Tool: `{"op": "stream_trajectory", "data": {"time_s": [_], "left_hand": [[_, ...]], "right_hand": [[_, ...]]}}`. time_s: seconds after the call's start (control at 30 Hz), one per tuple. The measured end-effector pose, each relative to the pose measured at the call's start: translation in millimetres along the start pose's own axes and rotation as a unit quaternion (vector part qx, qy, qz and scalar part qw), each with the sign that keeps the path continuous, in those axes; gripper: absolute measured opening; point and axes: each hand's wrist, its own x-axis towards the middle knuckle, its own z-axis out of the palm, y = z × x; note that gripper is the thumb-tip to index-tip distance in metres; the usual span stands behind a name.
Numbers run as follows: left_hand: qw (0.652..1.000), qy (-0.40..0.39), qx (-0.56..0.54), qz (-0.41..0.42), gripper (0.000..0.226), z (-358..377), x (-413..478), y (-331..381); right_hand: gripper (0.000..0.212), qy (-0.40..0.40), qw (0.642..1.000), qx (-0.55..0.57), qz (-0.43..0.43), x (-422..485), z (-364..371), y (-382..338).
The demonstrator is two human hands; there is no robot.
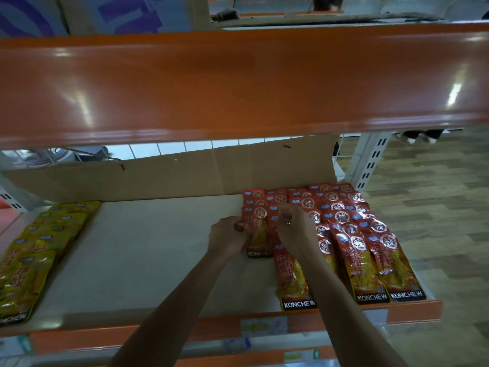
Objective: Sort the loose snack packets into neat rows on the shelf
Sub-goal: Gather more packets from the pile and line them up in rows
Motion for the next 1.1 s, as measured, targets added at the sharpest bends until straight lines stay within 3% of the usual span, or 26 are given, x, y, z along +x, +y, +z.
{"op": "stream_trajectory", "data": {"time_s": [0.13,0.3,0.4,0.5,0.73,0.97,1.1], "left_hand": [[0.999,0.000,0.047,0.013,0.031,-2,0,-2],[0.999,0.021,0.027,-0.005,0.048,-21,-7,-13],[0.997,0.046,0.058,0.020,0.042,-46,-19,-28],[0.987,0.094,0.114,0.058,0.042,-83,-39,-54],[0.955,0.207,0.204,0.059,0.040,-209,-106,-161],[0.923,0.285,0.258,-0.009,0.036,-336,-178,-288],[0.908,0.316,0.267,-0.062,0.038,-391,-207,-345]], "right_hand": [[0.037,0.001,1.000,-0.016,-0.005,0,5,-4],[0.028,0.011,0.997,-0.046,-0.053,-9,25,-24],[0.023,-0.014,0.993,-0.069,-0.095,-20,53,-43],[0.035,-0.050,0.988,-0.076,-0.128,-38,91,-73],[0.038,-0.112,0.973,-0.044,-0.199,-114,212,-166],[0.029,-0.156,0.950,0.003,-0.272,-207,346,-265],[0.036,-0.196,0.924,-0.002,-0.329,-247,411,-304]]}}
